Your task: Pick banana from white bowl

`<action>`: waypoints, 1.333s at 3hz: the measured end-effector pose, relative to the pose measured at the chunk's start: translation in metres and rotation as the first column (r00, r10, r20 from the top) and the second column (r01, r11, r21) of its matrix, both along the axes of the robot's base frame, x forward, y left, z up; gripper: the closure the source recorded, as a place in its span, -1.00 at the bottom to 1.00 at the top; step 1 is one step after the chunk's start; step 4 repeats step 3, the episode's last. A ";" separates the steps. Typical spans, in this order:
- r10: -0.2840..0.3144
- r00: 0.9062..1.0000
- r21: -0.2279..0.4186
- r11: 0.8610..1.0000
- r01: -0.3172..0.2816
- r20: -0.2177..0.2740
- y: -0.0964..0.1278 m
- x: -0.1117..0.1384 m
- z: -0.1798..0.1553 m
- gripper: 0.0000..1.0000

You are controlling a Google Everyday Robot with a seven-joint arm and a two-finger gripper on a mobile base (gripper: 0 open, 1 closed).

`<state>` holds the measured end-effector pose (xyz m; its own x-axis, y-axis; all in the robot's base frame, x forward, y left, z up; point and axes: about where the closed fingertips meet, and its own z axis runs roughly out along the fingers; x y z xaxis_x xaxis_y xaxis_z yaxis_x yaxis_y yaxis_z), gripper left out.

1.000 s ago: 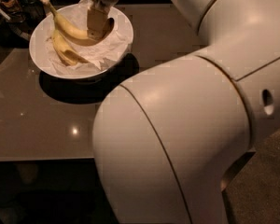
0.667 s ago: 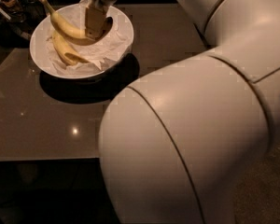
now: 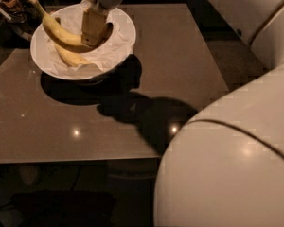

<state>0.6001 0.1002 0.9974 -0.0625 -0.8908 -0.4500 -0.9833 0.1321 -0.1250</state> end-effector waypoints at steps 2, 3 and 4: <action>-0.060 0.996 -0.018 0.998 0.059 -0.064 -0.017 -0.080 -0.002 1.00; -0.060 0.996 -0.018 0.998 0.059 -0.064 -0.017 -0.080 -0.002 1.00; -0.060 0.996 -0.018 0.998 0.059 -0.064 -0.017 -0.080 -0.002 1.00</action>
Offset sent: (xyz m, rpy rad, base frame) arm -0.0938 -0.0231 -0.0013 -0.0219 0.0803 -0.0673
